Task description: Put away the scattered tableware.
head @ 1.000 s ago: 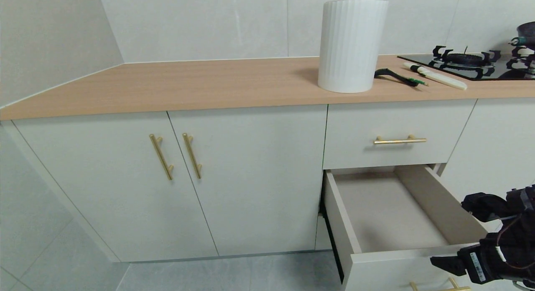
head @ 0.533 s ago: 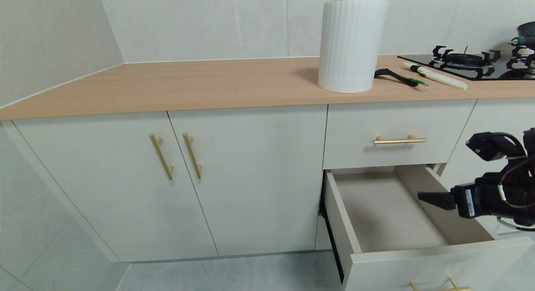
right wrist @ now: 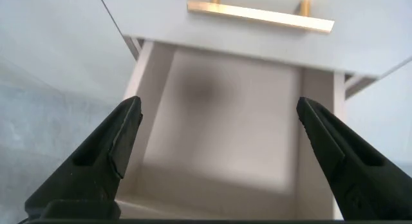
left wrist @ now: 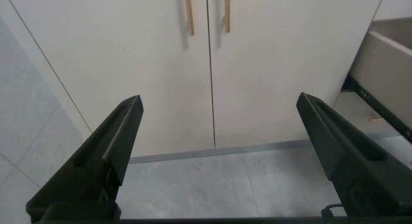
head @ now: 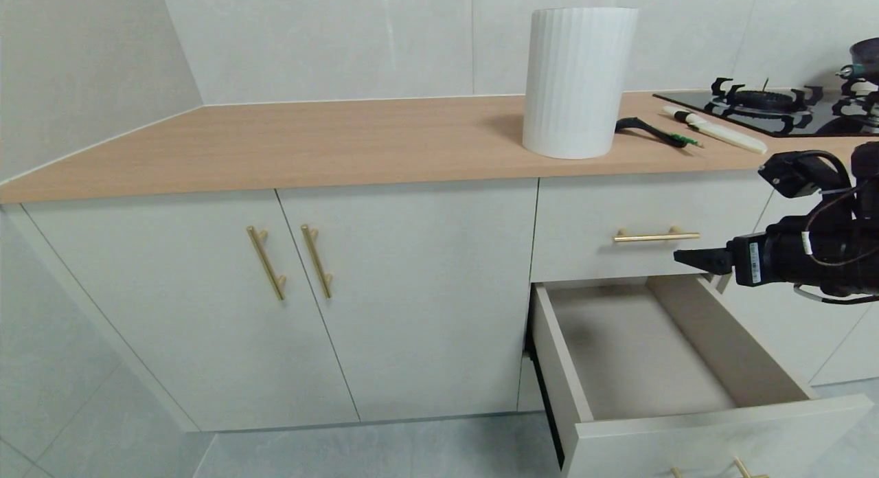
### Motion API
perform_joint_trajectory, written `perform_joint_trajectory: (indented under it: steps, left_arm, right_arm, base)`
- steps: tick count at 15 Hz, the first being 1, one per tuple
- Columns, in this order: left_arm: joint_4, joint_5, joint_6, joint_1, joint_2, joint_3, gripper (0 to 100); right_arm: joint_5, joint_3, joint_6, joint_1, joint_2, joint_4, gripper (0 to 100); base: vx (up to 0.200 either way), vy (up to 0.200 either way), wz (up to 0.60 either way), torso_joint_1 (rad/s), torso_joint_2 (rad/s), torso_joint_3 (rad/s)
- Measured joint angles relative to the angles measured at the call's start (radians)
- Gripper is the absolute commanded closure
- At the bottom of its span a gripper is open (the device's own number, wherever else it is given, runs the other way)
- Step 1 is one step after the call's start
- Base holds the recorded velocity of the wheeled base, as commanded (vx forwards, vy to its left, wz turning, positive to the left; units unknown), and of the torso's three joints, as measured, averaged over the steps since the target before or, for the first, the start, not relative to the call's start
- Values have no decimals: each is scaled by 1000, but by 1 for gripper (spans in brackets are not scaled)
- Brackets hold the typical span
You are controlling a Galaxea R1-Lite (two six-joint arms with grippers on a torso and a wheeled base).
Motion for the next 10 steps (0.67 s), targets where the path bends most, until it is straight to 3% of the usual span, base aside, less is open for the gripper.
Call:
perform_joint_trajectory:
  steps: [7,10]
  left_arm:
    - [-1,0,0,0,0,0,0]
    - [-1,0,0,0,0,0,0]
  right_arm:
    - [38,-105,-4,-36,47,1,0]
    - [35,-190,-3,-38,80,3,0]
  base:
    - [0,0,0,94,-480,-339]
    - [0,0,0,46,-157,-110]
